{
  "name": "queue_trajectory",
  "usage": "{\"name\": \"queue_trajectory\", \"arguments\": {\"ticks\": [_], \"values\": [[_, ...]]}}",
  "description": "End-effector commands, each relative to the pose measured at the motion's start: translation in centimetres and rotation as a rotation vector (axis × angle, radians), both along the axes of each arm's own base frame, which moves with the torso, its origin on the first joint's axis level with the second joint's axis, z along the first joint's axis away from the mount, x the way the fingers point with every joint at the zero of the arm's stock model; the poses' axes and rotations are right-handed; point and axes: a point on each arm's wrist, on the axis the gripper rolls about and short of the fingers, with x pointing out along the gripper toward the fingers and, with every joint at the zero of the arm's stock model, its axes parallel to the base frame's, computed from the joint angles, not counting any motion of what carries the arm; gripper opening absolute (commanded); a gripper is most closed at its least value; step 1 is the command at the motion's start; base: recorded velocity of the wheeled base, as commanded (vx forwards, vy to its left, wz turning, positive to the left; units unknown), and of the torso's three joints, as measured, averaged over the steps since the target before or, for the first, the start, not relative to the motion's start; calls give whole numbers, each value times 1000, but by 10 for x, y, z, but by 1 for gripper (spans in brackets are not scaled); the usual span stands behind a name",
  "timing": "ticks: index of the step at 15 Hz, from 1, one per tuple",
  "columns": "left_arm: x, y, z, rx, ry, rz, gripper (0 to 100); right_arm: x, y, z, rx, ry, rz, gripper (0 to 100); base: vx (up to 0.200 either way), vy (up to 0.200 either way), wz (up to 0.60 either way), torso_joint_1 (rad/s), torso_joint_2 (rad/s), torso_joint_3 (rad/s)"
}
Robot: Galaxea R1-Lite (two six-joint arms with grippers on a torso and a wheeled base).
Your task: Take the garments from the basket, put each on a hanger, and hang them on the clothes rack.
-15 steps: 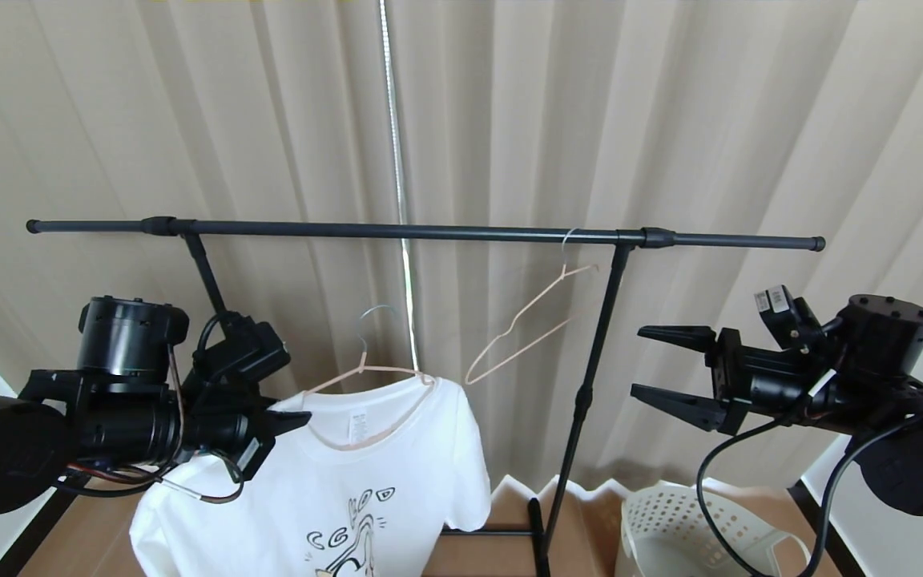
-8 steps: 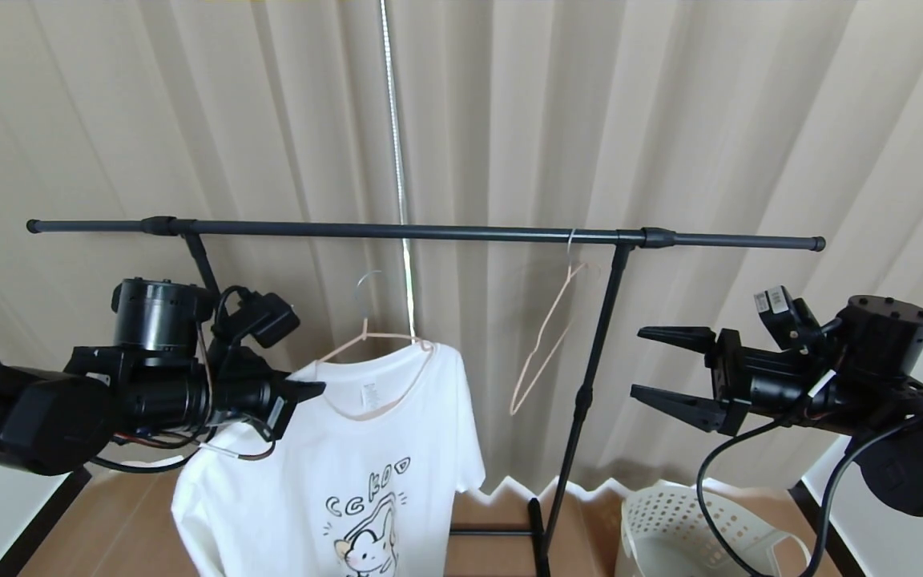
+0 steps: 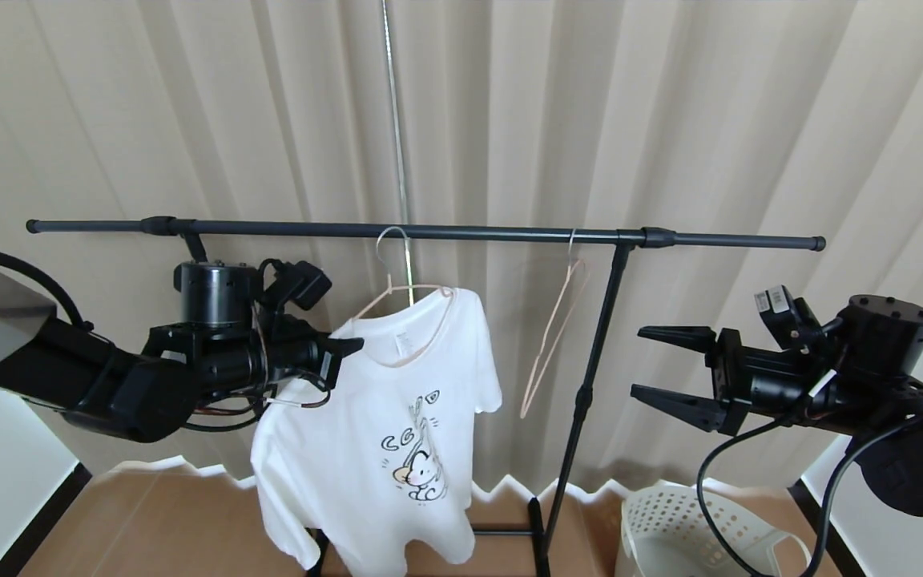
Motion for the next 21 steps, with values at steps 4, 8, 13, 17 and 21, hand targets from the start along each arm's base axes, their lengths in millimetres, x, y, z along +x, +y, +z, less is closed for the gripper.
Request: {"name": "queue_trajectory", "arguments": {"ticks": [4, 8, 13, 17, 21], "values": [[48, -29, -6, -42, -30, 106, 0, 0, 0, 0, 0, -3, 1, 100, 0, 0, 0, 0, 0, 0], [68, -41, -12, -73, -38, 117, 0, 1, 0, 1, 0, -5, 1, 100, 0, 0, 0, 0, 0, 0], [81, -43, -20, -94, -28, 172, 0, 2, 0, 0, -1, -4, 0, 100, 0, 0, 0, 0, 0, 0], [86, -45, -25, -100, -25, 176, 0, 3, 0, -2, -1, 0, 0, 100, 0, 0, 0, 0, 0, 0], [91, -46, -29, -101, -24, 177, 0, 3, 0, -2, -1, 2, 0, 100, 0, 0, 0, 0, 0, 0]]}}
